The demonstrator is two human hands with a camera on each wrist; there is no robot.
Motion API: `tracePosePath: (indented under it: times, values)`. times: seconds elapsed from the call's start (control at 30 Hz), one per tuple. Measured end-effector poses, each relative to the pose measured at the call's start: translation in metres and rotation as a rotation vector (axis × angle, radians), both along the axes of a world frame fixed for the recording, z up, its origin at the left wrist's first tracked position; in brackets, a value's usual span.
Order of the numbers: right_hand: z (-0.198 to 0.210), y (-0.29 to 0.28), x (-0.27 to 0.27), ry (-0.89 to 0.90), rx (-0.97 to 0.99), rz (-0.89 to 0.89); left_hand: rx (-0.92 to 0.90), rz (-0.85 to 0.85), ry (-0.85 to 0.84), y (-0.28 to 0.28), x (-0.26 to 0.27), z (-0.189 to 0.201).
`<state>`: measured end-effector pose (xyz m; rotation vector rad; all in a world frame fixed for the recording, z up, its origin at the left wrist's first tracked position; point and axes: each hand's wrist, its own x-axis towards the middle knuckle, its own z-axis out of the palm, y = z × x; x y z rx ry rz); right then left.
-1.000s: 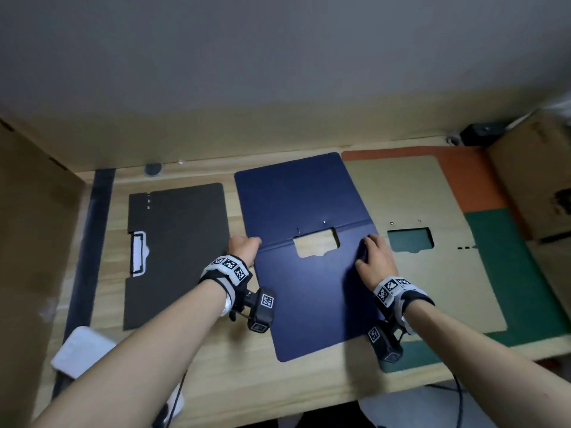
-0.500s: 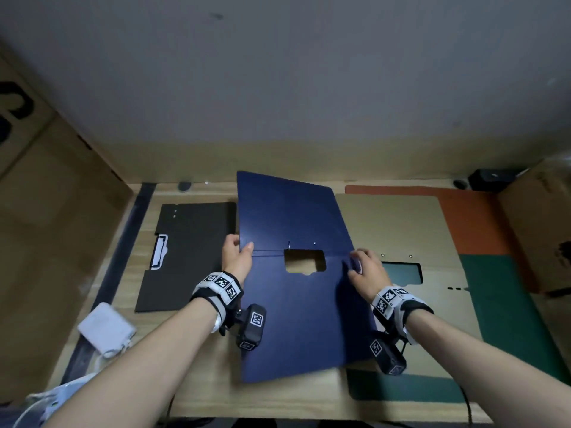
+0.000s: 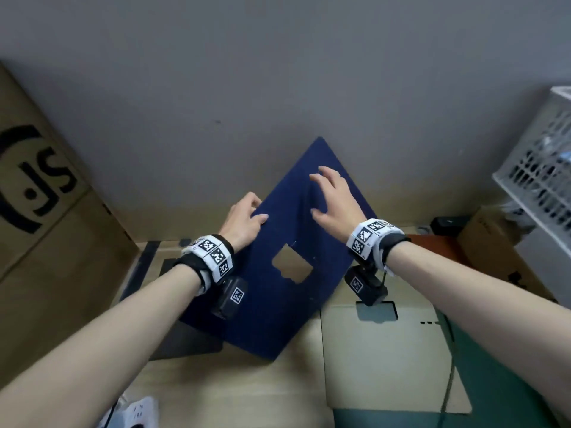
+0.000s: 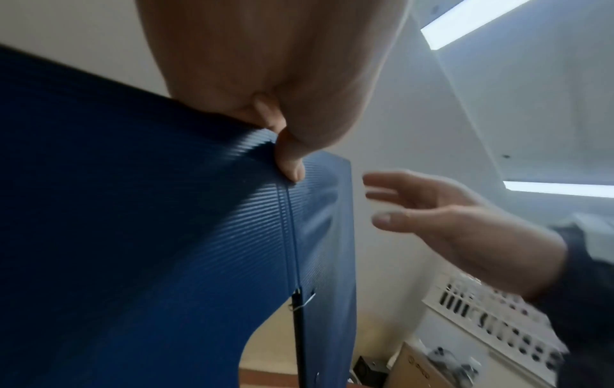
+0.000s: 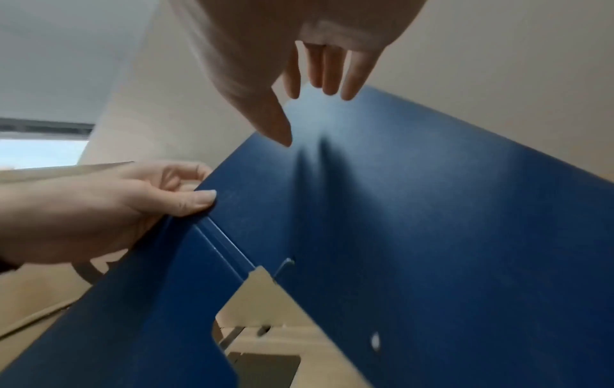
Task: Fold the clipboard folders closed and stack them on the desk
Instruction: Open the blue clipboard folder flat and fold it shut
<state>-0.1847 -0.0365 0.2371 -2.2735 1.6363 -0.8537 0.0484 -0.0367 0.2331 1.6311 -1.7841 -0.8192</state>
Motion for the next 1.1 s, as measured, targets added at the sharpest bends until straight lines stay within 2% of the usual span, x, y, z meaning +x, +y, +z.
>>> tracePosePath:
  times: [0.13,0.2,0.27,0.33,0.43,0.57,0.7,0.8,1.0,1.1]
  values:
    - [0.045,-0.010,0.000,0.440,-0.247,0.040,-0.183,-0.187,-0.218,0.002,-0.027,0.043]
    - [0.061,-0.012,-0.005,0.602,-0.248,0.039,-0.256,-0.264,-0.279,0.005,-0.038,0.053]
    - [0.072,-0.009,-0.010,0.631,-0.146,0.006,-0.302,-0.306,-0.313,0.007,-0.043,0.055]
    - [0.069,-0.003,-0.014,0.562,-0.032,-0.050,-0.317,-0.310,-0.352,0.009,-0.044,0.050]
    - [0.040,0.007,-0.021,0.483,-0.027,-0.107,-0.272,-0.294,-0.455,0.008,-0.038,0.030]
    - [-0.011,0.024,-0.032,0.448,0.001,-0.153,-0.097,-0.291,-0.688,0.007,-0.015,-0.009]
    - [-0.070,0.046,-0.037,0.313,0.220,-0.151,0.007,-0.335,-0.752,0.023,-0.001,-0.052]
    - [-0.114,0.065,-0.040,0.275,0.378,-0.088,0.123,-0.392,-0.799,0.044,-0.002,-0.086]
    - [-0.175,0.094,-0.042,0.353,0.508,0.090,0.264,-0.462,-0.835,0.079,-0.001,-0.148]
    - [-0.207,0.106,-0.039,0.374,0.536,0.125,0.301,-0.518,-0.875,0.091,-0.001,-0.176]
